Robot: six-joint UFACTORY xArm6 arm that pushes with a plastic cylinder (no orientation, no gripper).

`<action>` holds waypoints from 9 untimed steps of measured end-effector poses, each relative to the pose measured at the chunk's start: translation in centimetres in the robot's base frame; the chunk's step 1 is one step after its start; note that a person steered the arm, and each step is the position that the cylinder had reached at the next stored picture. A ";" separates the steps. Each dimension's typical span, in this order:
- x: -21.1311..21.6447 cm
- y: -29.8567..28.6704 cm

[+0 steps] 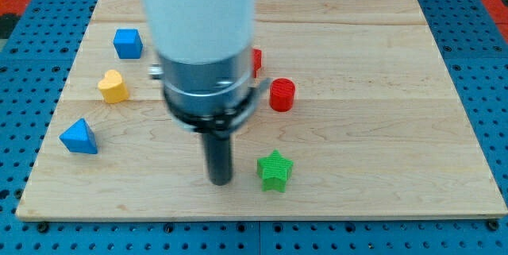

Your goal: Move the green circle diagonally top right to green star

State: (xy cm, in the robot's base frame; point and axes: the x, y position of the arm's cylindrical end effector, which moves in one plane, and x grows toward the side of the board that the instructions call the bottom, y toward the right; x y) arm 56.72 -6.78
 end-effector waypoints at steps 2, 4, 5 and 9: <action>-13.3 -9.8; -23.5 -4.0; -25.6 -6.1; -23.2 17.4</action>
State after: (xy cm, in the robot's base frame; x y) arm 33.51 10.66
